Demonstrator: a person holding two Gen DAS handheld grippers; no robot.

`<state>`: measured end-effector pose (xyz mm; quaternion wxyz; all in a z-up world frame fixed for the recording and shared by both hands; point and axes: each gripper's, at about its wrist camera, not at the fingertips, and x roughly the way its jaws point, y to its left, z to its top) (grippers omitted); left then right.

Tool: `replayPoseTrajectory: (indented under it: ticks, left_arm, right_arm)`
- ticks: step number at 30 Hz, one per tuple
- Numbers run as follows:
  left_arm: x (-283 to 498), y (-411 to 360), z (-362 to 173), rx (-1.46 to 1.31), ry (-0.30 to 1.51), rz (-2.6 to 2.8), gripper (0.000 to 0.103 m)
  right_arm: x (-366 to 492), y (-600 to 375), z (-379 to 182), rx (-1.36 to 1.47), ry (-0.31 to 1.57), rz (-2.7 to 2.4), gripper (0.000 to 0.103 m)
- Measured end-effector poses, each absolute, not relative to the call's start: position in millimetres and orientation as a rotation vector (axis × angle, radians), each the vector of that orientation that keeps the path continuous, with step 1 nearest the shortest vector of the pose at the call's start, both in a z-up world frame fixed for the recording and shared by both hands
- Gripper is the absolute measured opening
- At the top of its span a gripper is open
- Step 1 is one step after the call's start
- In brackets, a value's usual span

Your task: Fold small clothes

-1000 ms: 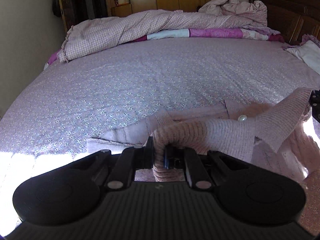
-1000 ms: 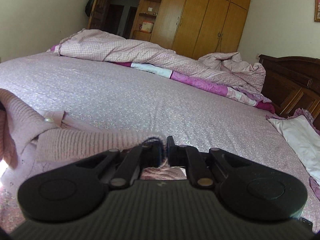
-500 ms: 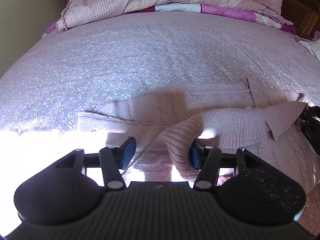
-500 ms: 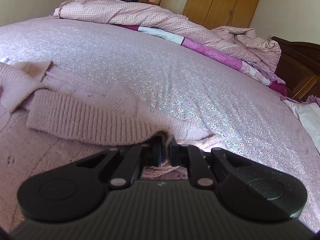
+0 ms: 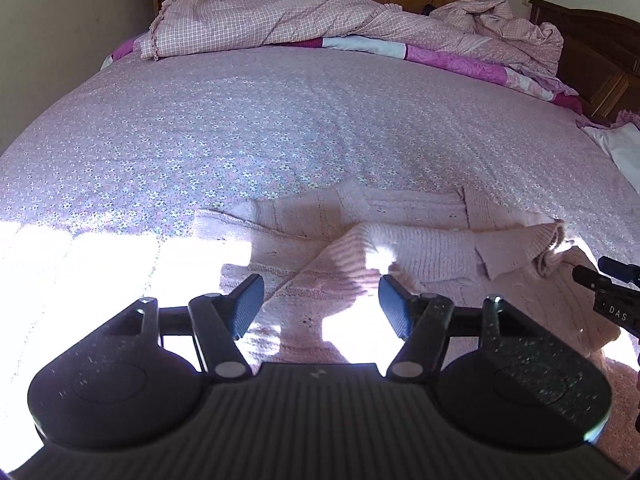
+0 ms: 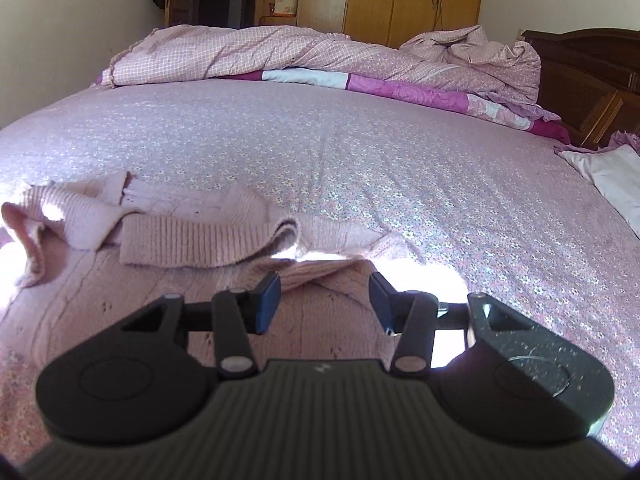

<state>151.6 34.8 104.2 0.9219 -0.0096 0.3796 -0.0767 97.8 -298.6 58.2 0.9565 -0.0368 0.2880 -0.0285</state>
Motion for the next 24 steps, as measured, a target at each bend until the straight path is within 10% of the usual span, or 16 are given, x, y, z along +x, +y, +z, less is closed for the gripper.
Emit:
replayPoseTrajectory:
  ticks: [21, 24]
  left_arm:
    - [132.0, -19.4, 37.7, 0.266, 0.753, -0.320, 0.070]
    - [139.0, -15.1, 37.3, 0.222, 0.754, -0.326, 0.036]
  right_arm:
    - [80.4, -292.5, 30.2, -0.028, 0.673, 0.067, 0.052]
    - [79.5, -290.9, 29.3, -0.036, 0.668, 0.070, 0.052]
